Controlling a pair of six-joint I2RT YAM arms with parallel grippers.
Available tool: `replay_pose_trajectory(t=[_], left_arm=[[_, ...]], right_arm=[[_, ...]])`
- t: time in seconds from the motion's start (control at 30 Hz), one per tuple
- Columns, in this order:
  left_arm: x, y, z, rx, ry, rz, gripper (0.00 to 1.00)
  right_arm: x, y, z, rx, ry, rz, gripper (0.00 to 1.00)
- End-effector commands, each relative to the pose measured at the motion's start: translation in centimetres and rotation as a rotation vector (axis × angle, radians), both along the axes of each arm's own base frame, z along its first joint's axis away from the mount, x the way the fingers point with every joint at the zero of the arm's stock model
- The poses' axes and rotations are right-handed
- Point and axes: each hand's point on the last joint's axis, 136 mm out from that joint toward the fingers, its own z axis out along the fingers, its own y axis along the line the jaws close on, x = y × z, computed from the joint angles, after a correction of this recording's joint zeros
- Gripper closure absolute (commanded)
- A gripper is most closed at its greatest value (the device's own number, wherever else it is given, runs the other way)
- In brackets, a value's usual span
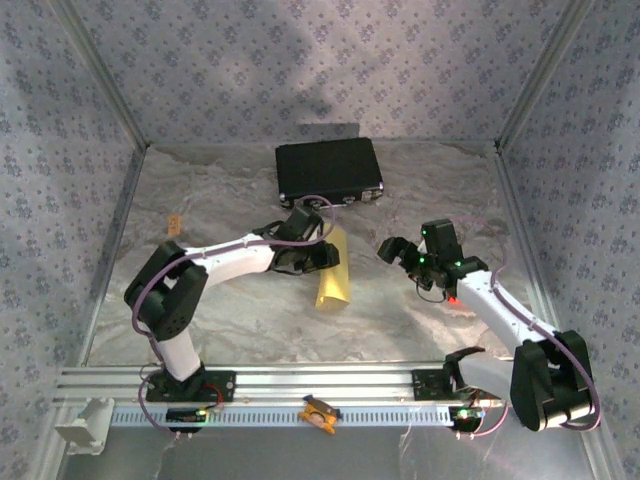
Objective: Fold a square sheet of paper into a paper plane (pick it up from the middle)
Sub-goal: First fold the square sheet of paper in half at the center of the table.
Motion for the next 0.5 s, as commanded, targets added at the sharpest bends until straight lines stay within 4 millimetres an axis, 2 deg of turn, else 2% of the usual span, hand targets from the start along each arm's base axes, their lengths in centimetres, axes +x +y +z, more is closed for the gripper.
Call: replay_pose_trajectory(t=[0.0,0.13,0.47], left_arm=[[-0.2,-3.2,3.8,-0.24,-0.022,-0.072,0.62],[-0.4,-3.9,3.9,-0.285,-0.007,-0.097,0.61],[-0.4,-4.2,2.2,-0.297,0.021,-0.084,0.61]], right_arm=[[0.2,0.1,1.1,0.042,-0.017,-0.013,0.01],[0.2,-0.2,1.2,0.069,-0.026,-0.036,0.01],[0.3,-0.7,3.5,0.09,-0.233,-0.032,0.01]])
